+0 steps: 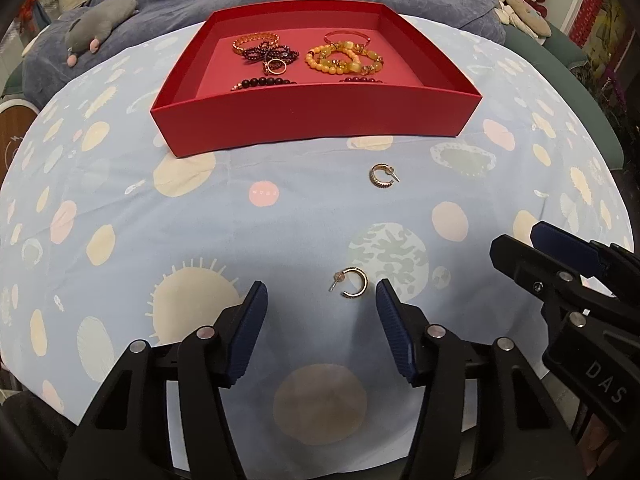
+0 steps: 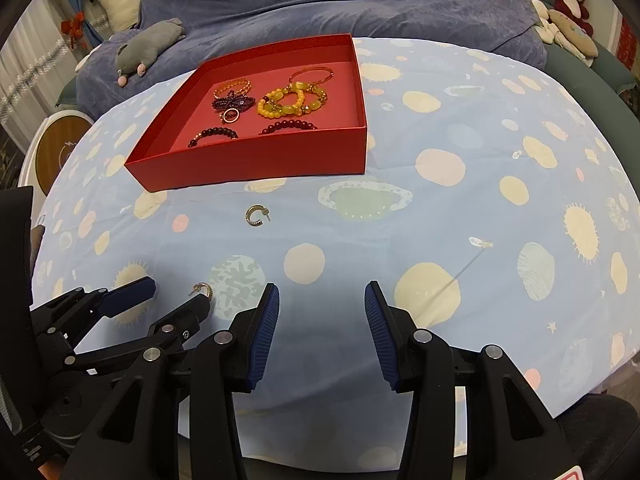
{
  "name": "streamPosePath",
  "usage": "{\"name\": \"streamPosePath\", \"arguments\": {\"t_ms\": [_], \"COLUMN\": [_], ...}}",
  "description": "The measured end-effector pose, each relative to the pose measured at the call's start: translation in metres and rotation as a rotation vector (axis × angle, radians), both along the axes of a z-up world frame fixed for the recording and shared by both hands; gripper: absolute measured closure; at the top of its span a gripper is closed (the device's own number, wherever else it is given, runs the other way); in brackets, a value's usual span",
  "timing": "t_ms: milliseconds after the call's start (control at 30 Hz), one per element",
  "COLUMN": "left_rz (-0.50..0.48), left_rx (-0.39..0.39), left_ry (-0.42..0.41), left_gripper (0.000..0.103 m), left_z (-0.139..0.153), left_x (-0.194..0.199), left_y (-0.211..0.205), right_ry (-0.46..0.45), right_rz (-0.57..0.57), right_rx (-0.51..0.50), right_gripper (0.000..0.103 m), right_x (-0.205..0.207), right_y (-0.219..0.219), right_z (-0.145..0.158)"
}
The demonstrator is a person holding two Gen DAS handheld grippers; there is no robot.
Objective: Organize jewelry
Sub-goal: 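Grasp one gold hoop earring with the left tool while the right tool grasps the other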
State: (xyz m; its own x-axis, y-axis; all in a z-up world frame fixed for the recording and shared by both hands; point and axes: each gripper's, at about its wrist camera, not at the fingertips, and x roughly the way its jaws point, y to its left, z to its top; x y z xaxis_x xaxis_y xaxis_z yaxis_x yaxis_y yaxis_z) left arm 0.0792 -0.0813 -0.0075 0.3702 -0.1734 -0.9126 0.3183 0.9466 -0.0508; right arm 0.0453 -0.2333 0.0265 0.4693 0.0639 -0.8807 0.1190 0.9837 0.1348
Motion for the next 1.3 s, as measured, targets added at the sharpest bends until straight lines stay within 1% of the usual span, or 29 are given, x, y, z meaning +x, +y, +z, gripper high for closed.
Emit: {"name": "streamPosePath", "arguments": {"t_ms": [100,200,267,333,367,433,500,767,900,967,1033,1100,1300], "left_rz": [-0.004,-0.007,-0.008,-0.009,-0.007,-0.001,0.007,0.042,0.054,0.048,0.044,0.039,0.007], "left_rx": [0.000,0.001,0.006,0.006,0.003,-0.001,-0.013,-0.044,-0.072,-0.087,-0.090,-0.090,-0.067], "left_ry": [0.003,-0.006,-0.012,-0.016,-0.016,-0.014,-0.009,0.000,-0.003,-0.001,-0.009,-0.018,-0.020], "left_gripper": [0.059,0.063,0.071,0.082,0.084,0.095,0.097,0.099,0.098,0.094,0.078,0.070,0.071], "left_z": [-0.003,-0.003,-0.003,-0.002,-0.002,-0.002,-0.002,-0.001,0.003,0.006,0.008,0.008,0.003], "left_x": [0.001,0.001,0.001,0.002,0.002,0.004,0.006,0.006,0.008,0.010,0.011,0.013,0.017], "left_y": [0.000,0.000,0.001,0.003,0.005,0.010,0.016,0.040,0.042,0.038,0.031,0.024,0.007], "right_ry": [0.003,0.006,0.008,0.009,0.010,0.011,0.012,0.010,0.010,0.008,0.008,0.007,0.008], "right_rz": [0.001,0.007,0.009,0.013,0.016,0.021,0.024,0.028,0.024,0.022,0.018,0.014,0.011], "right_rx": [0.003,0.004,0.006,0.007,0.007,0.008,0.009,0.012,0.015,0.014,0.014,0.014,0.017], "right_gripper": [0.059,0.059,0.059,0.059,0.059,0.059,0.059,0.059,0.059,0.059,0.059,0.059,0.059], "right_x": [0.001,0.002,0.003,0.004,0.005,0.006,0.008,0.012,0.012,0.012,0.012,0.012,0.016], "right_y": [0.000,0.002,0.003,0.005,0.006,0.008,0.010,0.013,0.013,0.012,0.011,0.009,0.005], "right_z": [-0.002,-0.004,-0.005,-0.006,-0.006,-0.007,-0.007,-0.007,-0.007,-0.007,-0.007,-0.007,-0.008]}}
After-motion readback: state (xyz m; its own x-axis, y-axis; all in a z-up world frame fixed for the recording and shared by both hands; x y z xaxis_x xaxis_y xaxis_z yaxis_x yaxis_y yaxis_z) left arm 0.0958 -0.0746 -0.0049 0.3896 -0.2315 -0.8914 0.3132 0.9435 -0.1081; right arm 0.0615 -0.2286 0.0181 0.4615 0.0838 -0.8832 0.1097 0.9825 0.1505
